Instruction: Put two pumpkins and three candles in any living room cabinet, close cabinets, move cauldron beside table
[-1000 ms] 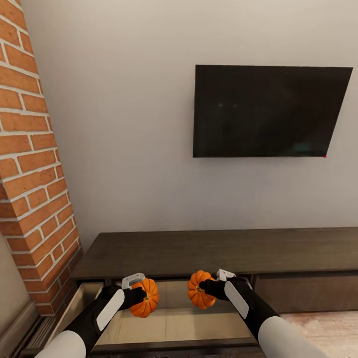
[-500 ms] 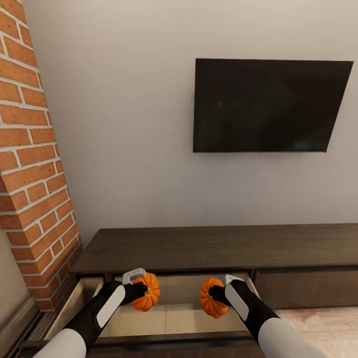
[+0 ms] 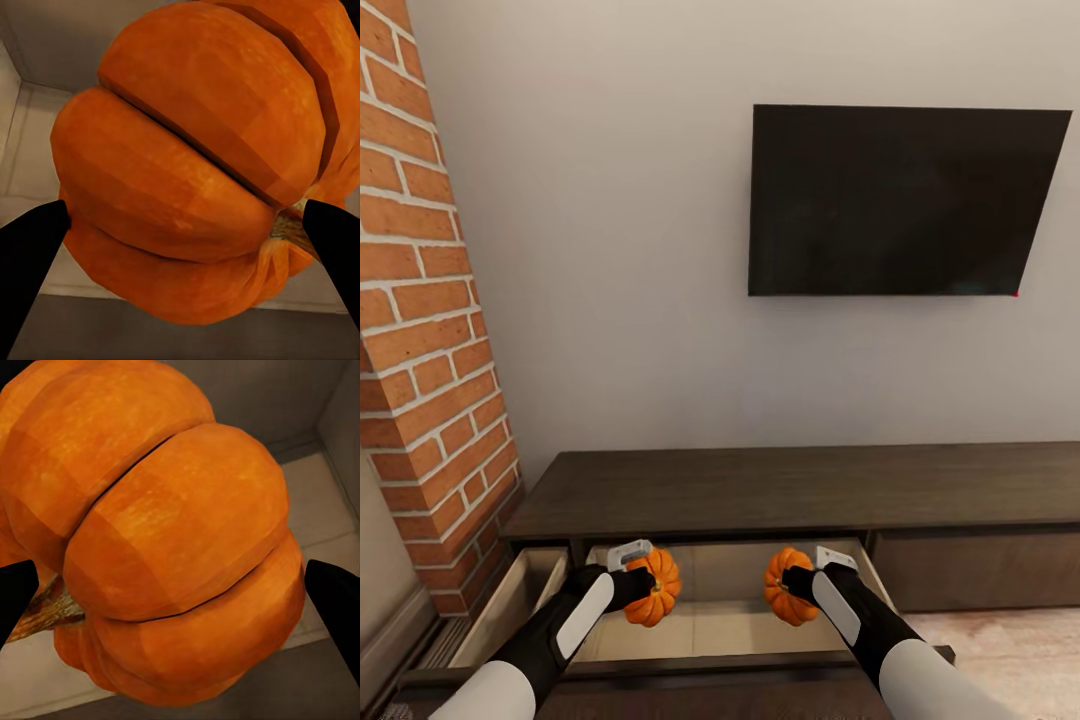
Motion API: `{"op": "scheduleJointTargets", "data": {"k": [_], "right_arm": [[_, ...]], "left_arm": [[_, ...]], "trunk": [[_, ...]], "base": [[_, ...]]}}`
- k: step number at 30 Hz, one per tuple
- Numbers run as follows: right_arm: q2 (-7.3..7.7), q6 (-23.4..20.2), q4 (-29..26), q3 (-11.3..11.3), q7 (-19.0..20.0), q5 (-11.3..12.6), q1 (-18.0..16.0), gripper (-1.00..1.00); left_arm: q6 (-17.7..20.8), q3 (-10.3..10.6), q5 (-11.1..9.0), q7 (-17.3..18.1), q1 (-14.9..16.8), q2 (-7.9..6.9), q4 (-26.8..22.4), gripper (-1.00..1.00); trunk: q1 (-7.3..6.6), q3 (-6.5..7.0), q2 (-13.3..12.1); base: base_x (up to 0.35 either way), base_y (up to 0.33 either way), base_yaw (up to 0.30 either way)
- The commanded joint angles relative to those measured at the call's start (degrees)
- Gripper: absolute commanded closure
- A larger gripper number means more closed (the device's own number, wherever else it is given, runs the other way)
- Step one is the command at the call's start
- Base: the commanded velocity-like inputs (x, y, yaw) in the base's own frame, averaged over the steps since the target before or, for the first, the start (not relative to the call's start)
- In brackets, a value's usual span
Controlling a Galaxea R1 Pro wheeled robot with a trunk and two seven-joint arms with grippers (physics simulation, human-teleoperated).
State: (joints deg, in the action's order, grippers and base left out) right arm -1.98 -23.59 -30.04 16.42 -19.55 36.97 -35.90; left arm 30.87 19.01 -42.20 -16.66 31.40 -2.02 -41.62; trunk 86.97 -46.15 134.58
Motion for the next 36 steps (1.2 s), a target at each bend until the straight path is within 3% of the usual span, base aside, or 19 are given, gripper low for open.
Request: {"op": "scheduleJointTargets", "data": {"k": [1, 14, 36], "right_arm": [[0.05, 0.0, -0.1, 0.4, -0.7, 0.6, 0.0, 1.00], [0.05, 0.3, -0.1, 0.4, -0.7, 0.6, 0.0, 1.00], [0.05, 0.3, -0.1, 0.4, -0.7, 0.5, 0.0, 1.00]], "left_arm": [[0.0, 0.3, -0.8, -0.9, 0.0, 0.00, -0.1, 1.00], [0.0, 0.3, -0.8, -1.5, 0.0, 0.61, -0.1, 1.00], [0.1, 0.3, -0.7, -1.5, 0.0, 0.62, -0.1, 1.00]], "trunk": [[0.21, -0.25, 0.4], [3.07, -2.58, 5.7], [3.07, -2.58, 5.7]], "base": [[0.000, 0.000, 0.000], [0.000, 0.000, 0.000], [0.082, 0.000, 0.000]]}}
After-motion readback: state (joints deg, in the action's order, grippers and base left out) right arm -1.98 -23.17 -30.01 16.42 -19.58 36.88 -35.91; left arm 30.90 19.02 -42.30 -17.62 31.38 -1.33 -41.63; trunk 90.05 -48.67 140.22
